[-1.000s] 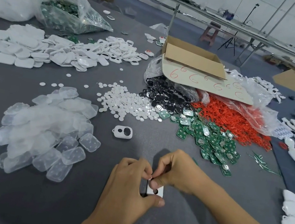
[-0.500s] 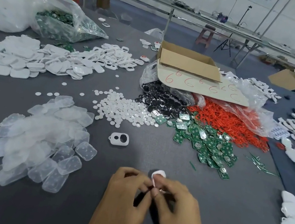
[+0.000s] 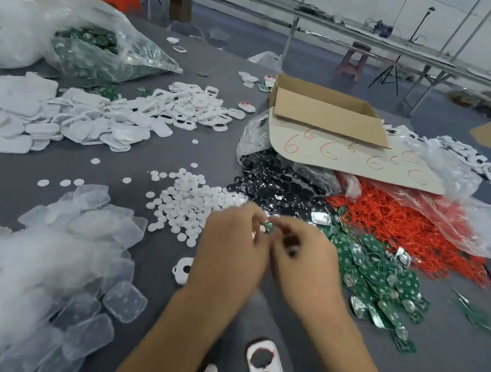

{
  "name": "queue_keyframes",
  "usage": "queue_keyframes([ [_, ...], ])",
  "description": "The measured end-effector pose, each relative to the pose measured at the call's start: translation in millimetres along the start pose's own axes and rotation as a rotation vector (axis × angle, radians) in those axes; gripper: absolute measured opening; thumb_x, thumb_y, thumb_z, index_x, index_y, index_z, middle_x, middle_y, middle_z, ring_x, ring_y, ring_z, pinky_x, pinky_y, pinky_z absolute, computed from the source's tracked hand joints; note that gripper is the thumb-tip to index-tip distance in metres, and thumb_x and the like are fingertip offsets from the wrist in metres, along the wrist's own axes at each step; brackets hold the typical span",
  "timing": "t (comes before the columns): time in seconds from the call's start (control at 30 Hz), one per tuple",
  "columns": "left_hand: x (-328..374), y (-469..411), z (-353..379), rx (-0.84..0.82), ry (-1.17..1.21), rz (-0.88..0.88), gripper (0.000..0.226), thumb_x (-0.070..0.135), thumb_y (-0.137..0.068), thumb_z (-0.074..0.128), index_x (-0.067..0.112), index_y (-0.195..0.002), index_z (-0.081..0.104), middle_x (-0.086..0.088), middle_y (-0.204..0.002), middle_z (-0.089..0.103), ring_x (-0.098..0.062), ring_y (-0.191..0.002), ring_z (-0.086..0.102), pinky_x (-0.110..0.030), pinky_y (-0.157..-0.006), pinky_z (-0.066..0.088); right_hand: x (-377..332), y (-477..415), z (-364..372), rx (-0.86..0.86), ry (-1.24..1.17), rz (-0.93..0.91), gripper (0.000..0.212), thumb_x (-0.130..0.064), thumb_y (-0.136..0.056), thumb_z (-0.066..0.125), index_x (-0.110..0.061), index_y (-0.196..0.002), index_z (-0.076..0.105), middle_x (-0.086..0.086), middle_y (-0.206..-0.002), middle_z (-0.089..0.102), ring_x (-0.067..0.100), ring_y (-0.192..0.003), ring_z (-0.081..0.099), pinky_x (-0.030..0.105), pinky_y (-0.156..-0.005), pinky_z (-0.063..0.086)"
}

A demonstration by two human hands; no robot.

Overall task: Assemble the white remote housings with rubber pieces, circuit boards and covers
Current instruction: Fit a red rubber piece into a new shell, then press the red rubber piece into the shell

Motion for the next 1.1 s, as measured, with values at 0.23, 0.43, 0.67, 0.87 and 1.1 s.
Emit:
queue_keyframes([
  [0.23, -34.5, -99.1, 44.5, -0.161, -0.407, -0.009, 0.025, 0.009, -0.096, 0.052, 0.013, -0.117, 0.066, -0.009, -0.112, 0.07, -0.03, -0.109, 0.059, -0.045, -0.092, 0.051, 22.2, -96.3, 58.5, -0.202, 0.216, 0.123, 0.017, -0.008, -0.078, 0.06, -0.018, -0.081, 0.073, 0.007, -0.081, 0.071, 0.023, -0.073, 0.062, 0.03, -0.065, 0.043],
  [0.43, -41.4, -100.3, 44.9, -0.167, -0.094, -0.015, 0.027, 0.004, -0.09, 0.06, 0.021, -0.108, 0.071, 0.001, -0.097, 0.073, -0.017, -0.092, 0.068, -0.037, -0.086, 0.055, 49.7, -91.8, 58.2, -0.037, -0.148, 0.235, 0.017, -0.003, -0.082, 0.067, -0.019, -0.077, 0.063, -0.01, -0.065, 0.064, 0.004, -0.056, 0.056, 0.015, -0.053, 0.043],
  [0.67, -29.2, -45.0, 0.9, -0.321, 0.556, -0.145, 0.013, 0.016, -0.091, 0.076, 0.028, -0.09, 0.078, 0.003, -0.084, 0.078, -0.01, -0.082, 0.074, -0.023, -0.077, 0.056, 21.4, -22.8, -1.3, 0.061, -0.613, 0.055, 0.023, 0.006, -0.085, 0.071, -0.016, -0.085, 0.066, 0.002, -0.074, 0.066, 0.01, -0.067, 0.058, 0.019, -0.065, 0.046],
  [0.87, -2.5, 31.8, -32.1, -0.331, 0.854, -0.144, 0.021, 0.017, -0.071, 0.084, 0.022, -0.091, 0.078, -0.003, -0.093, 0.079, -0.01, -0.089, 0.075, -0.012, -0.077, 0.053, -3.9, 57.6, -29.2, 0.061, -0.92, 0.073, 0.03, -0.004, -0.073, 0.076, -0.009, -0.102, 0.069, 0.009, -0.086, 0.07, 0.015, -0.078, 0.066, 0.019, -0.073, 0.053],
  [1.1, 23.9, 80.9, -49.3, -0.353, 0.972, -0.101, 0.031, 0.014, -0.065, 0.082, 0.023, -0.095, 0.079, -0.006, -0.092, 0.078, -0.011, -0.083, 0.074, -0.013, -0.074, 0.055, -27.4, 107.5, -63.8, 0.073, -0.69, -0.043, 0.023, -0.013, -0.08, 0.074, -0.025, -0.1, 0.076, 0.004, -0.091, 0.071, 0.015, -0.082, 0.069, 0.017, -0.075, 0.051],
])
Point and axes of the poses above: each hand's wrist, its own y-axis away from the middle knuckle, its own z-axis out of the palm, x = y × z, the point moved 4 cm from there along -y, towards the middle knuckle
